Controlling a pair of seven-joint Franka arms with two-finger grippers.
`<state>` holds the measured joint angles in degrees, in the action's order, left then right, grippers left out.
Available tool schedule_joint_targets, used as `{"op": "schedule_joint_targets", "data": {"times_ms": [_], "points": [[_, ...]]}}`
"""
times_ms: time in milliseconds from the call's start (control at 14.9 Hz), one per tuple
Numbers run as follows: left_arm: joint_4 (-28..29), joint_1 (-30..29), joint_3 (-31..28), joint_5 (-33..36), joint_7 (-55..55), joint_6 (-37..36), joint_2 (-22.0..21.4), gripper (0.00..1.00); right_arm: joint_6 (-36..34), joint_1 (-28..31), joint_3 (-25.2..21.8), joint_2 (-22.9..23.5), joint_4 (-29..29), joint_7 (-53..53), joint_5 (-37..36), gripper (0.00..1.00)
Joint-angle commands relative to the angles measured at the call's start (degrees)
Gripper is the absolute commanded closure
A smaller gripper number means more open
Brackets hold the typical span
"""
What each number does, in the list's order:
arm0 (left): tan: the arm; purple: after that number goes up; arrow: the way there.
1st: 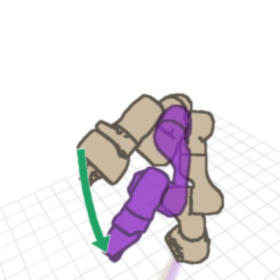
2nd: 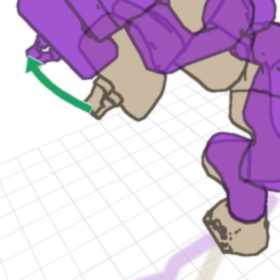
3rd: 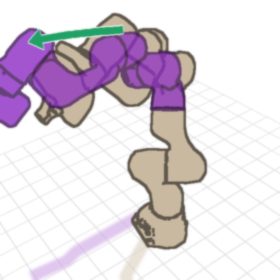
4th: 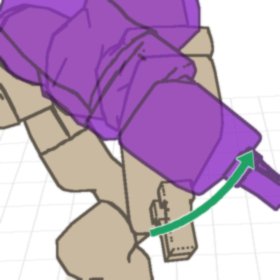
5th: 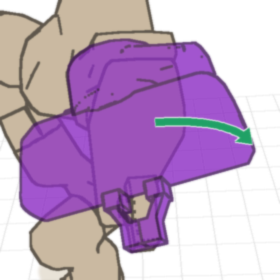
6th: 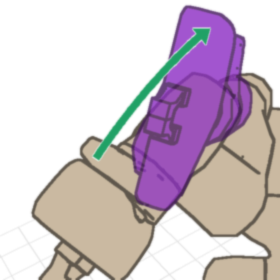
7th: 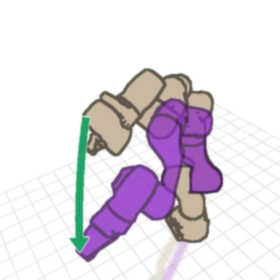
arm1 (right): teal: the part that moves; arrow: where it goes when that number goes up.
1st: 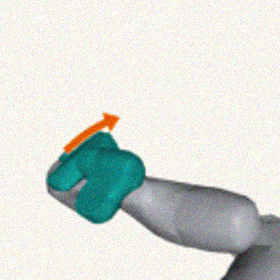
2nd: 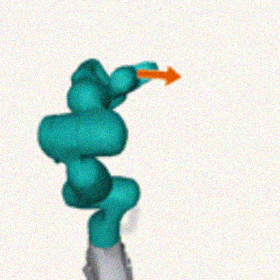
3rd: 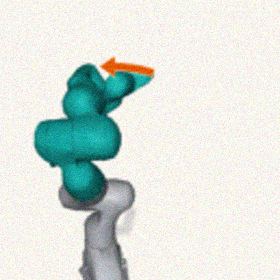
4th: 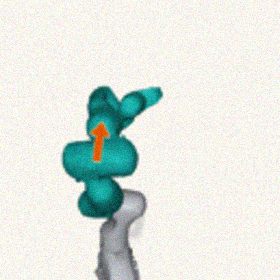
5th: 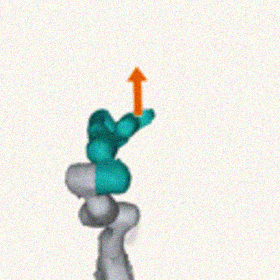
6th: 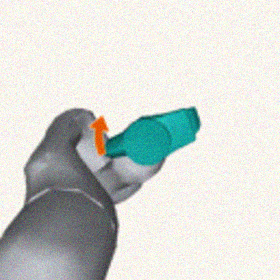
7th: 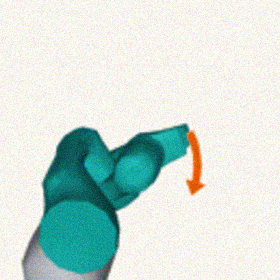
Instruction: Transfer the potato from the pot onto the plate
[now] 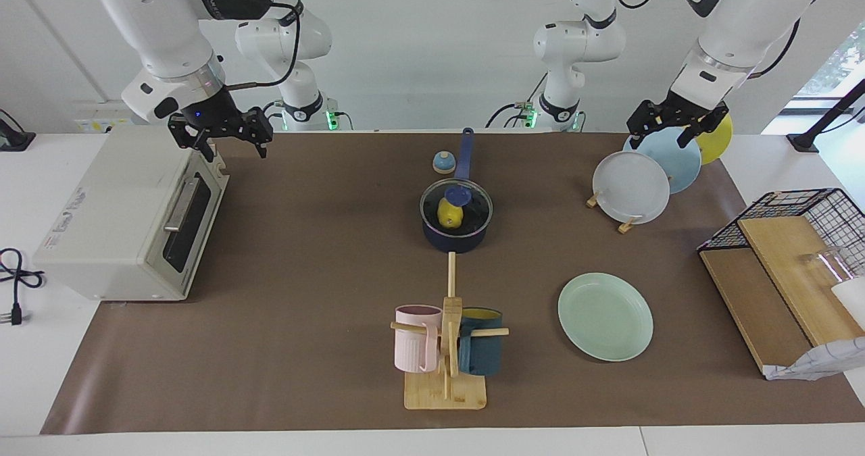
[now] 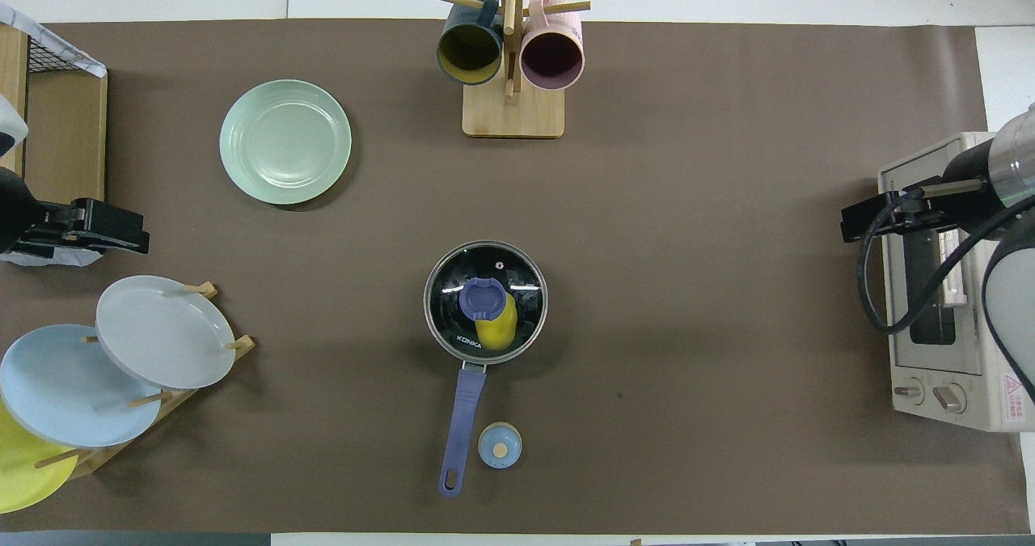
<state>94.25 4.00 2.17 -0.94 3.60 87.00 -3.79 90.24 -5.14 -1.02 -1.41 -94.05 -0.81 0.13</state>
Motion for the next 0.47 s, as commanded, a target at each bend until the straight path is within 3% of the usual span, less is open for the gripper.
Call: {"op": "schedule_joint_targets", "data": {"times_ms": [0, 404], "points": [[0.41, -0.75, 0.46, 0.42, 0.35, -0.34, -0.60, 0.00, 1.52, -1.88, 0.58, -0.43, -0.87, 1.07, 0.05, 0.00], [0.41, -0.75, 0.46, 0.42, 0.35, -0.34, -0.60, 0.00, -1.38, -13.82, 1.02, 6.58, 8.35, 16.77, 1.88, 0.00]]}}
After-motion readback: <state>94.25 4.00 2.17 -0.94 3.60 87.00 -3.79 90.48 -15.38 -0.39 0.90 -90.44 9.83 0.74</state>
